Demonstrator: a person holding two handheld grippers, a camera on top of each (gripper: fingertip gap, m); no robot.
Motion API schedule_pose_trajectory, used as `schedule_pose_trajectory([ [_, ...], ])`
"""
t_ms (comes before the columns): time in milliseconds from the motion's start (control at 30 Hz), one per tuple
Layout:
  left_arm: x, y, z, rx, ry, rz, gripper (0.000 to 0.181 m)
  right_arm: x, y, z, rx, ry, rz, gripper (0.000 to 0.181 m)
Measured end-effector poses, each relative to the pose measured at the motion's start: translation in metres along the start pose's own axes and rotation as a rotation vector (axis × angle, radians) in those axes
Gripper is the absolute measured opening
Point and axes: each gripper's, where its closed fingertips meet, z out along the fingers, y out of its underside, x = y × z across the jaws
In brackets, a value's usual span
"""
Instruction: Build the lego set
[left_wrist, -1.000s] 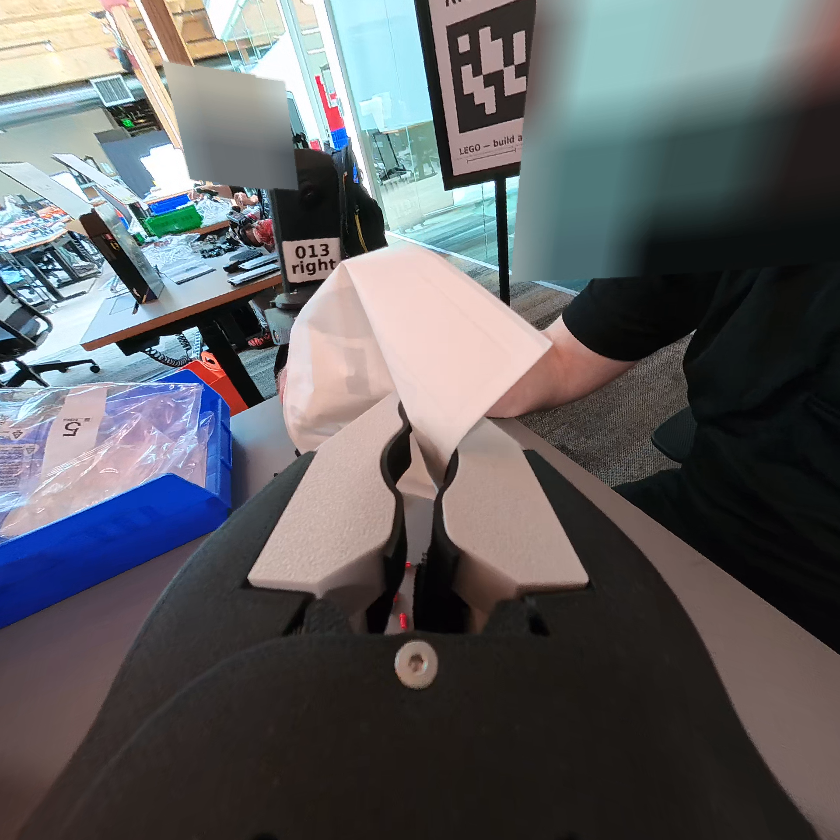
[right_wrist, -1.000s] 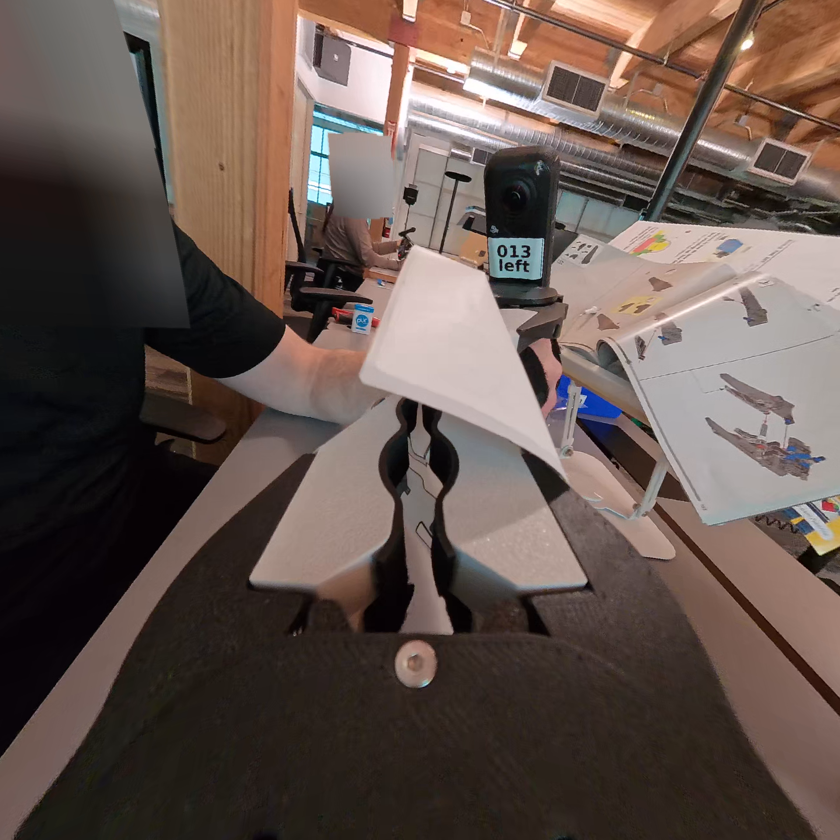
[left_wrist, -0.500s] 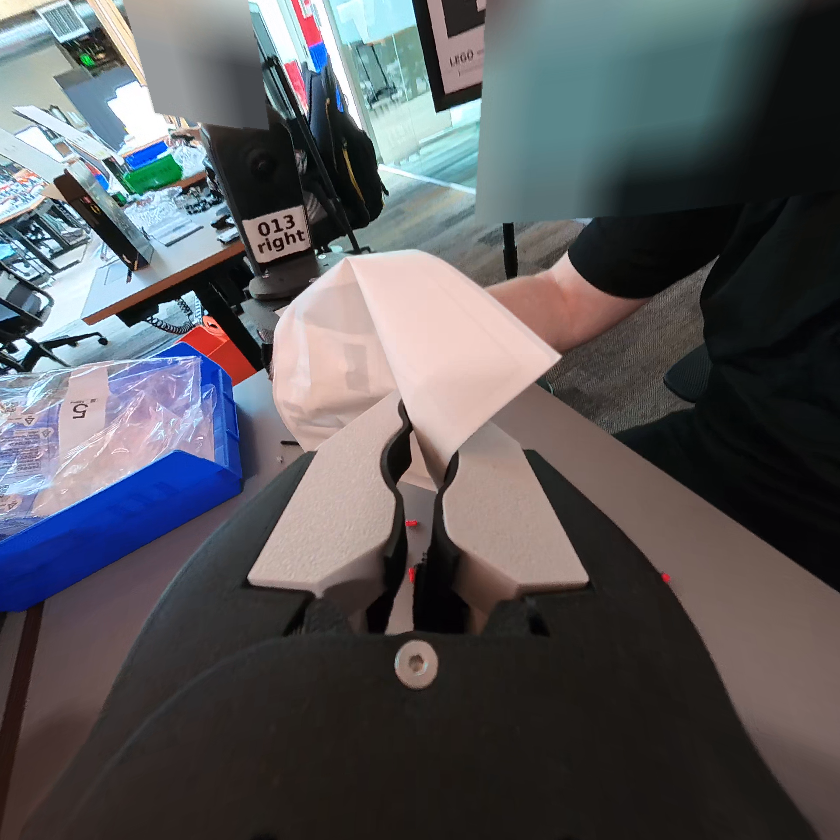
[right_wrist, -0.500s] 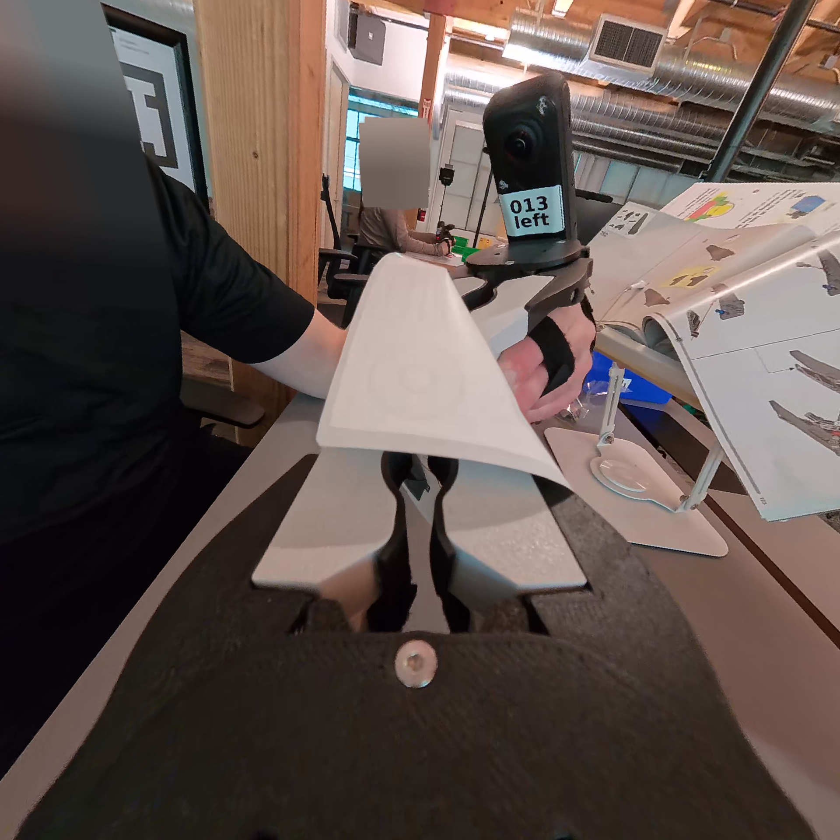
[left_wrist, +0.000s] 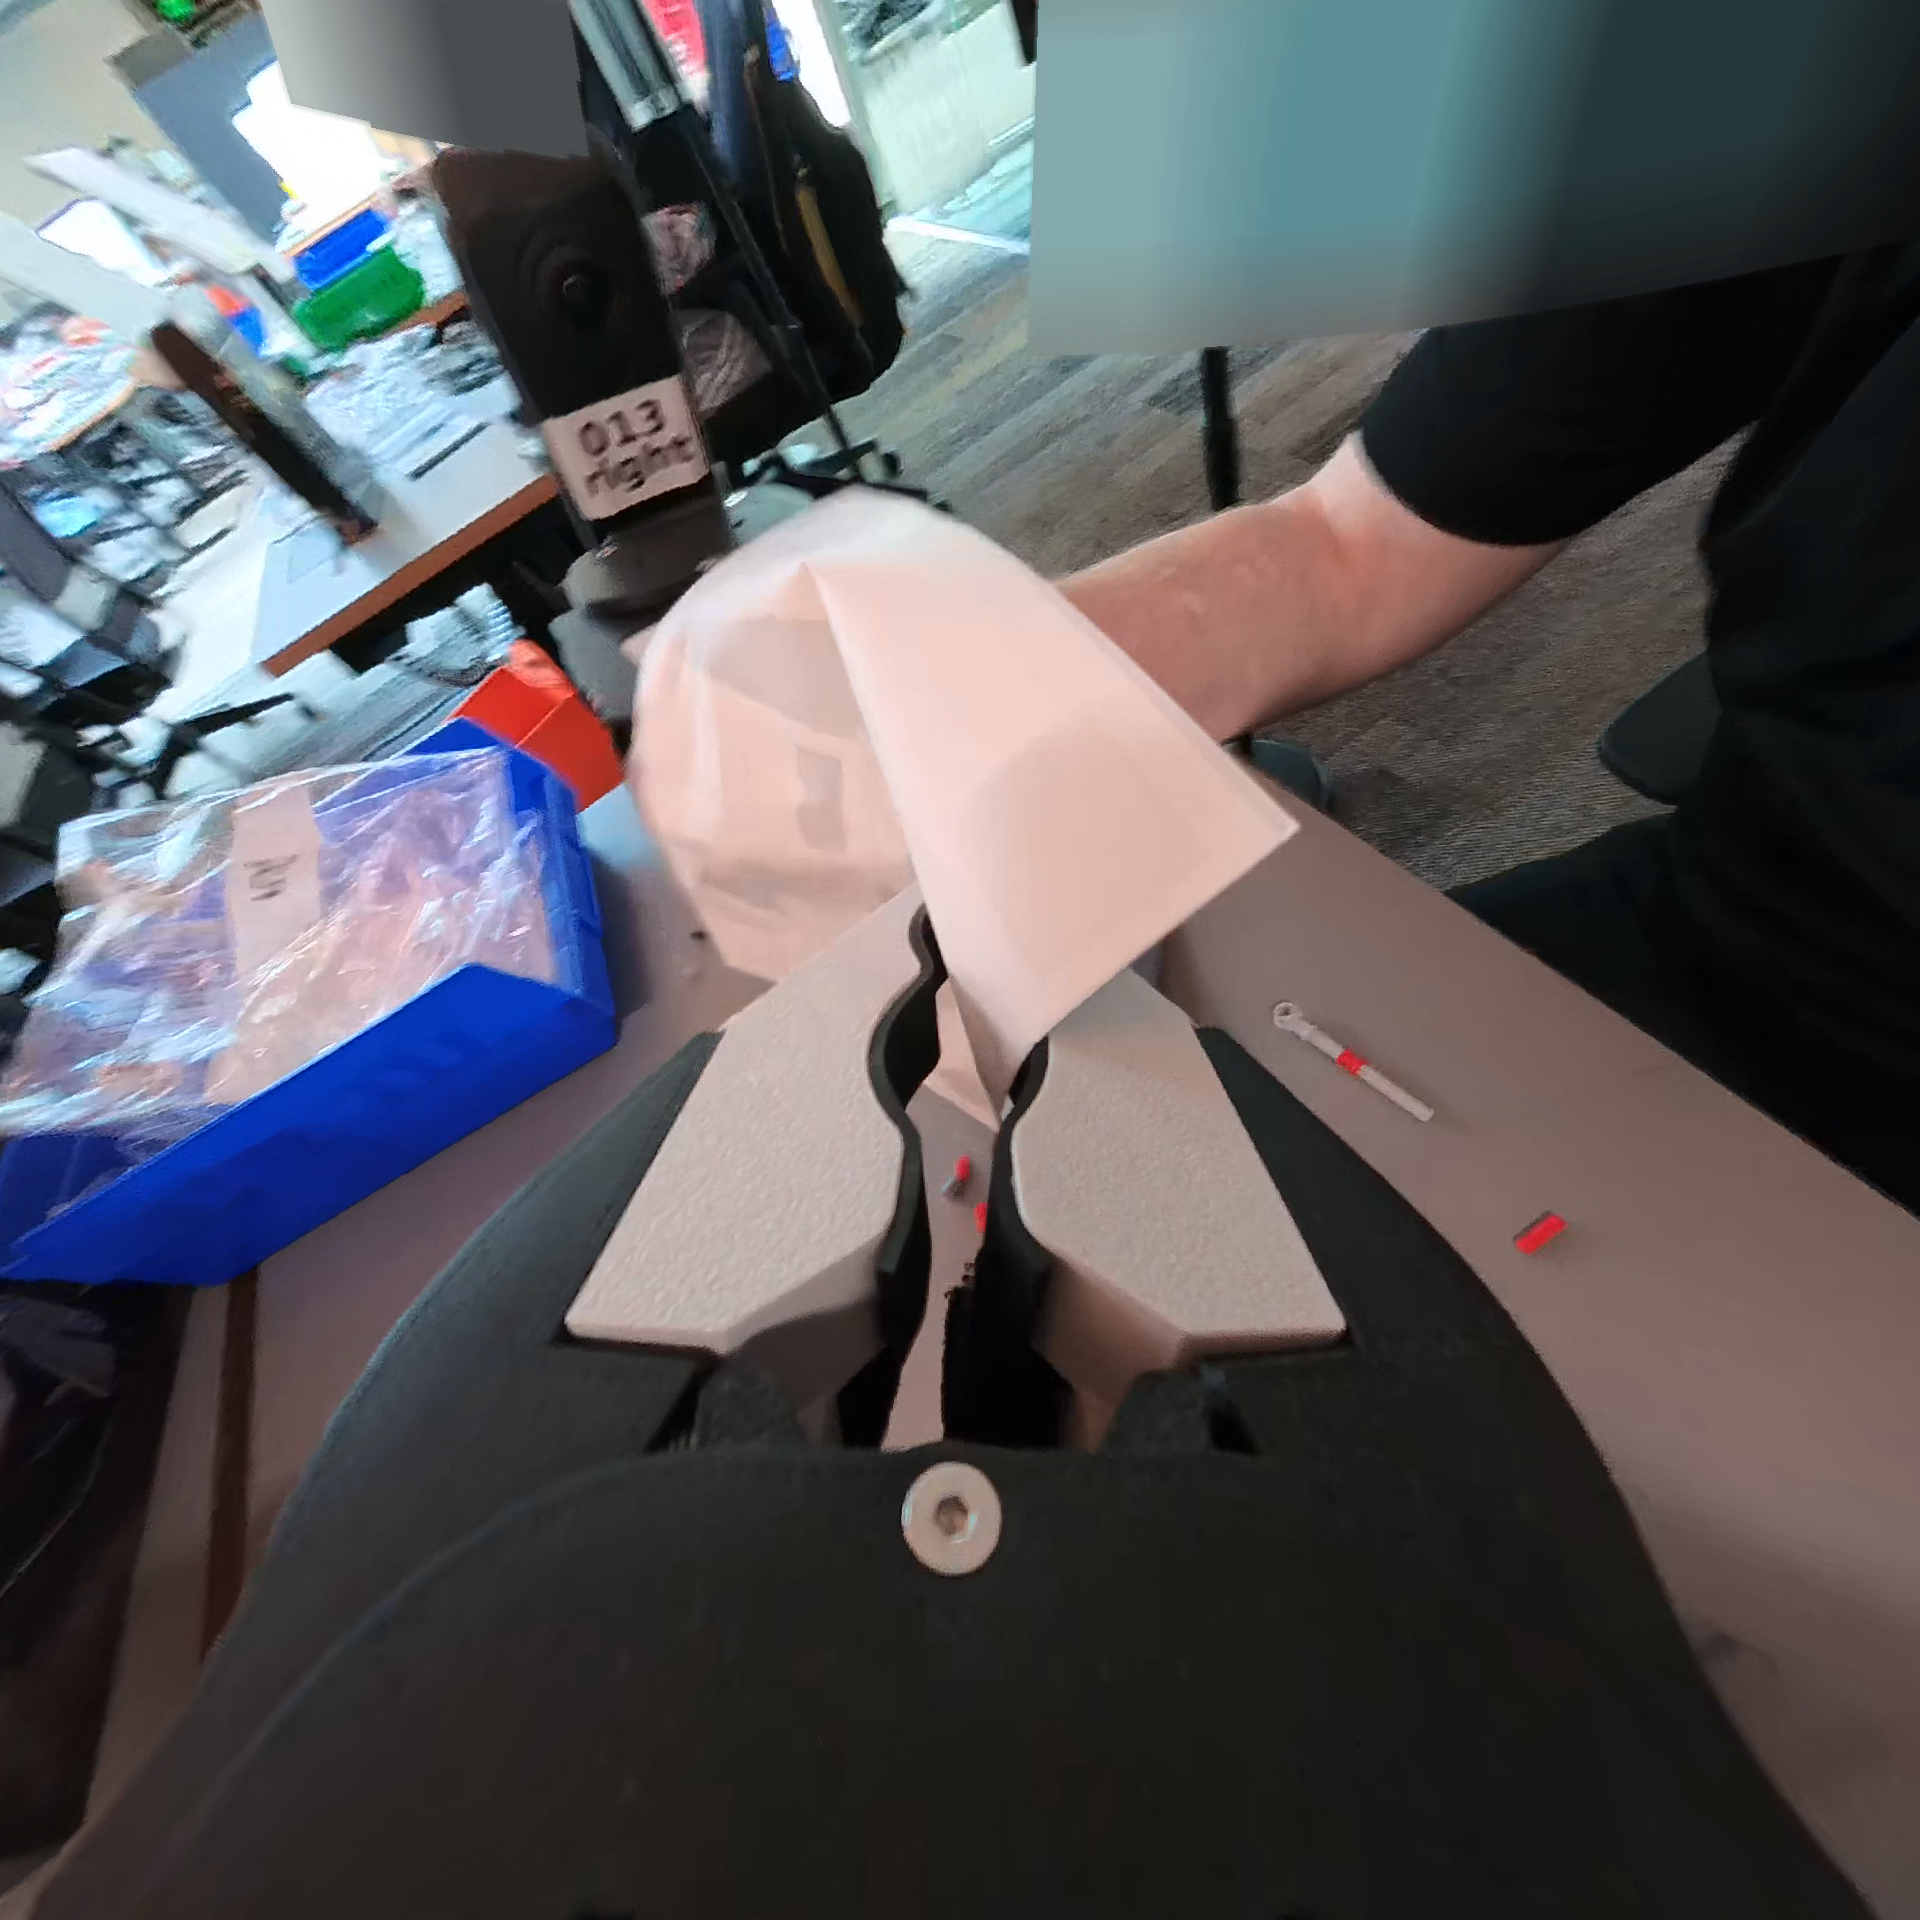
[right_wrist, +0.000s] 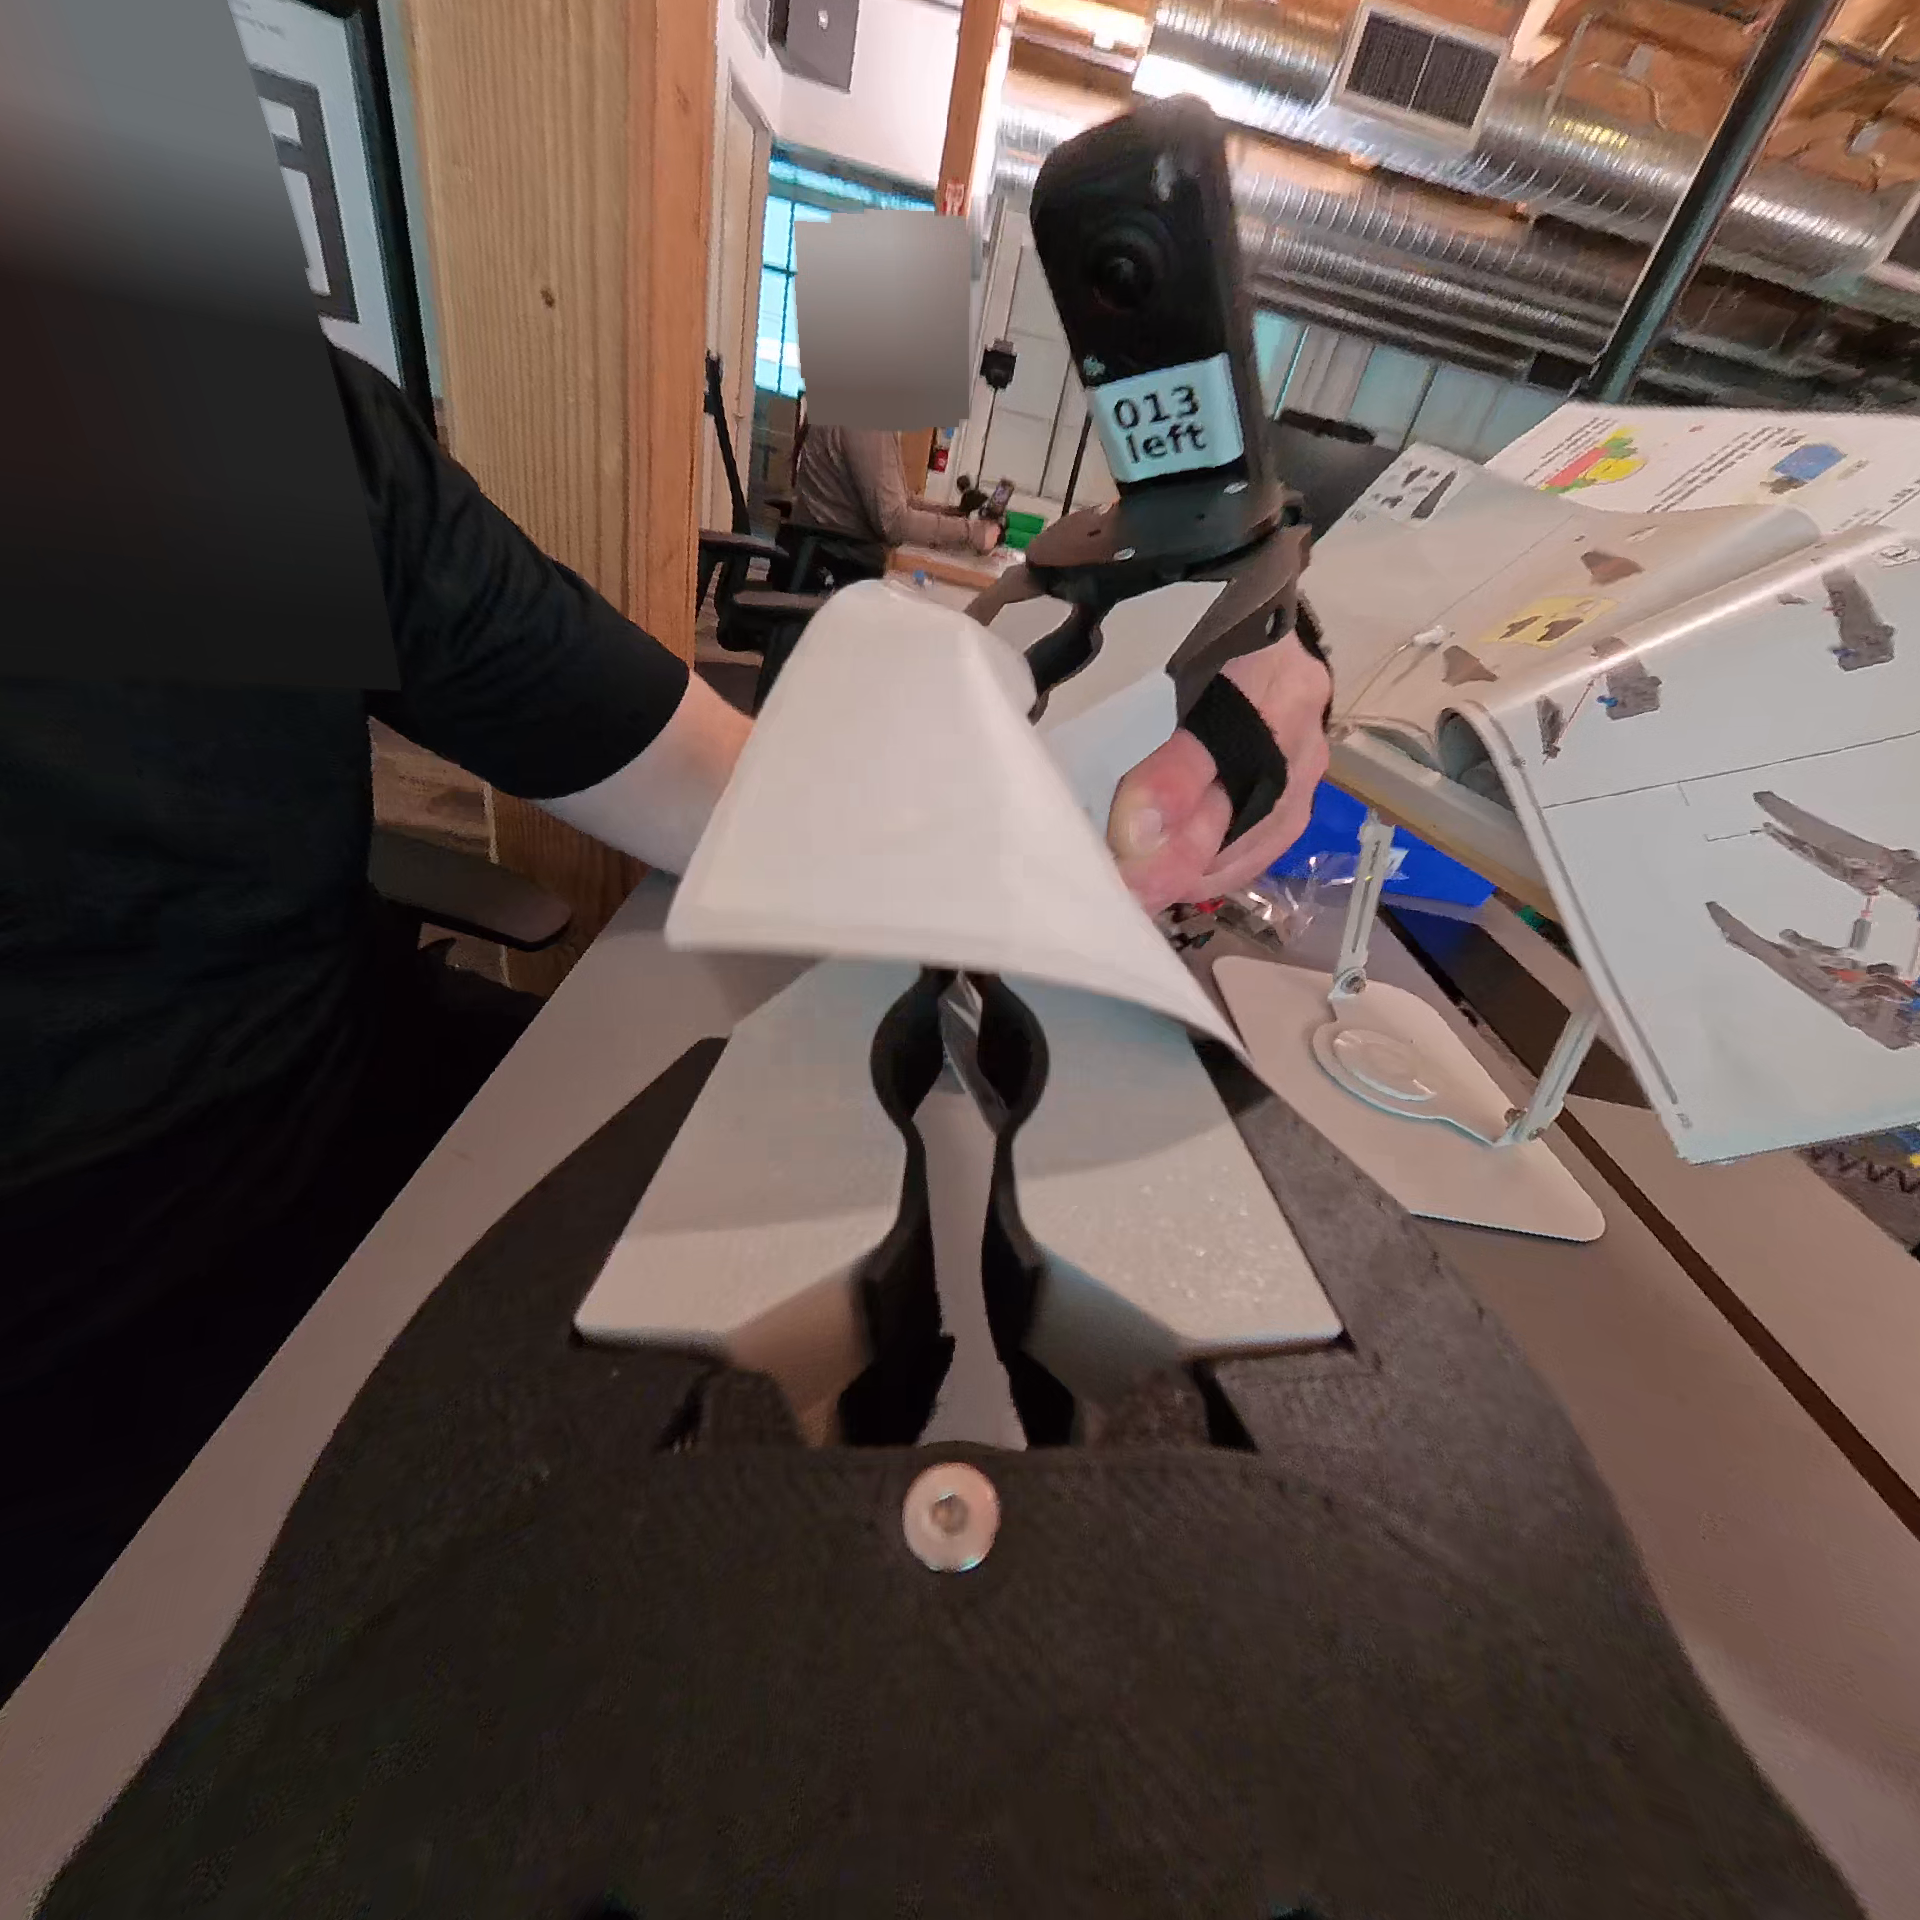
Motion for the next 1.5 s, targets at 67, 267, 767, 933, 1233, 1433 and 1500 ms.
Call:
schedule_pose_trajectory([
  [67, -0.003, 0.002, -0.003, -0.019, -0.021, 0.007, 0.0, 0.001, 0.001, -0.002, -0.013, 0.013, -0.008, 0.0],
  [267, -0.007, 0.001, -0.008, 0.003, -0.03, -0.017, 0.0, 0.006, 0.002, -0.005, -0.013, 0.034, -0.002, 0.0],
  [767, -0.048, 0.067, -0.009, -0.101, -0.112, -0.339, 0.0, 0.029, 0.009, -0.033, -0.061, 0.175, -0.014, 0.0],
  [933, -0.065, 0.124, 0.002, -0.275, -0.192, -0.506, 0.005, 0.035, 0.02, -0.033, -0.099, 0.197, 0.002, 0.0],
  [1233, -0.085, 0.161, -0.008, -0.455, -0.356, -0.521, 0.049, 0.045, 0.031, -0.032, -0.155, 0.251, -0.003, 0.0],
  [1433, -0.084, 0.147, -0.028, -0.535, -0.407, -0.38, 0.061, 0.054, 0.028, -0.032, -0.191, 0.353, -0.092, 0.0],
  [1500, -0.084, 0.137, -0.033, -0.538, -0.422, -0.286, 0.042, 0.057, 0.03, -0.032, -0.207, 0.367, -0.096, 0.0],
])
